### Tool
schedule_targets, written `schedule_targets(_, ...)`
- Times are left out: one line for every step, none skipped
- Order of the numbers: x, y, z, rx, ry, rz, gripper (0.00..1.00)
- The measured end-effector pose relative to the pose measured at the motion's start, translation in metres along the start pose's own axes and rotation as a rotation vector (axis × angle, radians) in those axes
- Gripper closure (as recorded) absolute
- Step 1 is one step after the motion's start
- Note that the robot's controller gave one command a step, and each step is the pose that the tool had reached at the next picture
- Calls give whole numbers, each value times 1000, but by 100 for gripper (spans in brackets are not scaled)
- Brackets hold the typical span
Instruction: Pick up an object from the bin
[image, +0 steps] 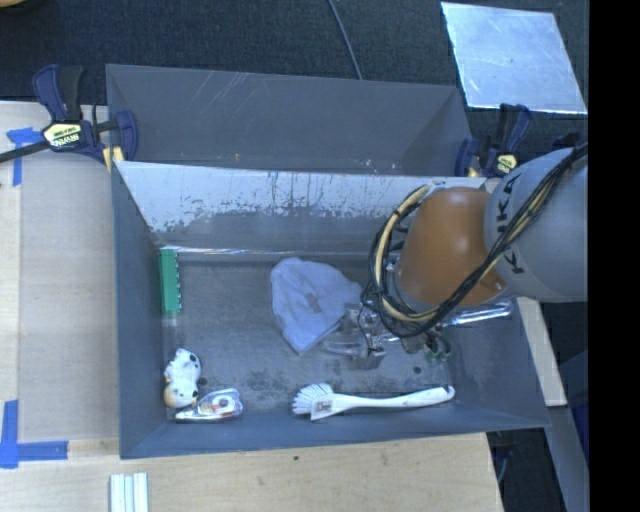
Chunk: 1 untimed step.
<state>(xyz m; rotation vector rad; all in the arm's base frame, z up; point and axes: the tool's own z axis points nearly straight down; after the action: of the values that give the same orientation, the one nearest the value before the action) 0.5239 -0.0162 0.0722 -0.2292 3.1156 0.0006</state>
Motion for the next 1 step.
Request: schedule_targets(0,0,-4,0,-1,-1,100)
